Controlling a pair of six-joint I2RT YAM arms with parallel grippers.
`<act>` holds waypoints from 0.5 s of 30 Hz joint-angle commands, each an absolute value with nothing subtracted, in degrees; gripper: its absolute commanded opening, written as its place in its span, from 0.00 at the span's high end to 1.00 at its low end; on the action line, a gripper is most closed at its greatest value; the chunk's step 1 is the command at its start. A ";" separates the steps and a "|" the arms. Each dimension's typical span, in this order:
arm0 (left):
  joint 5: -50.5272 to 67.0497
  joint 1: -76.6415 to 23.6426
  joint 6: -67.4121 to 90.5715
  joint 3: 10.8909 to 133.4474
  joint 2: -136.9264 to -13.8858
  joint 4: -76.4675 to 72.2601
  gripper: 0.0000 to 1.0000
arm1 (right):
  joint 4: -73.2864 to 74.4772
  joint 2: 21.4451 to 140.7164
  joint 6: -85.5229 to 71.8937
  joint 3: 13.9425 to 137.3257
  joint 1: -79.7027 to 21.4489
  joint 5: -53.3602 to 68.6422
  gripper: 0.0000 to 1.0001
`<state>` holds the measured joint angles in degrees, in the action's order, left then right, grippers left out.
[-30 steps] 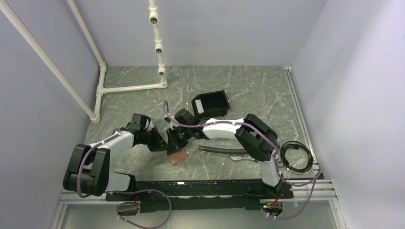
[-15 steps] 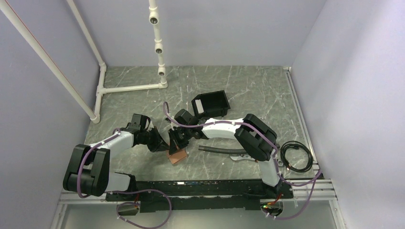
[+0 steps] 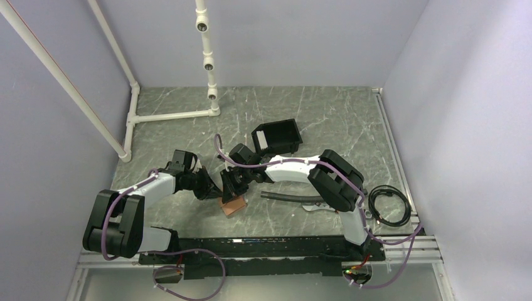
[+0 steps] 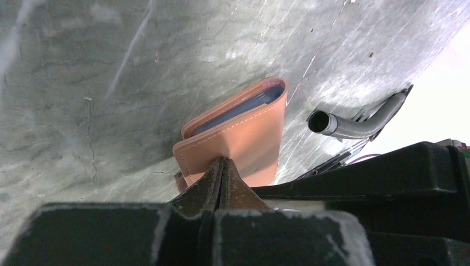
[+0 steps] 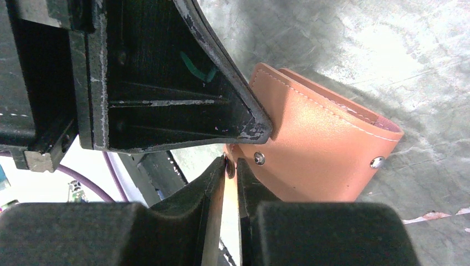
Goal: Put the credit cards into the card holder
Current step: Close the card holder at the center of the board.
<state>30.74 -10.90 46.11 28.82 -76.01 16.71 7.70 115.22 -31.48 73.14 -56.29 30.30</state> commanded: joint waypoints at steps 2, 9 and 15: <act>27.82 -10.63 43.77 27.25 -77.59 16.99 1.00 | 7.07 112.51 -30.67 74.49 -56.45 29.91 0.83; 27.92 -10.63 43.68 27.09 -77.78 16.62 1.00 | 6.60 111.58 -30.76 73.93 -56.43 29.32 0.79; 28.24 -10.63 43.86 26.58 -77.87 16.02 1.00 | 5.95 111.03 -30.98 73.36 -56.26 29.03 0.78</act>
<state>31.92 -10.61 46.09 28.45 -76.58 15.66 7.66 114.28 -31.46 73.14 -56.29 29.95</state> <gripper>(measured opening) 0.007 0.227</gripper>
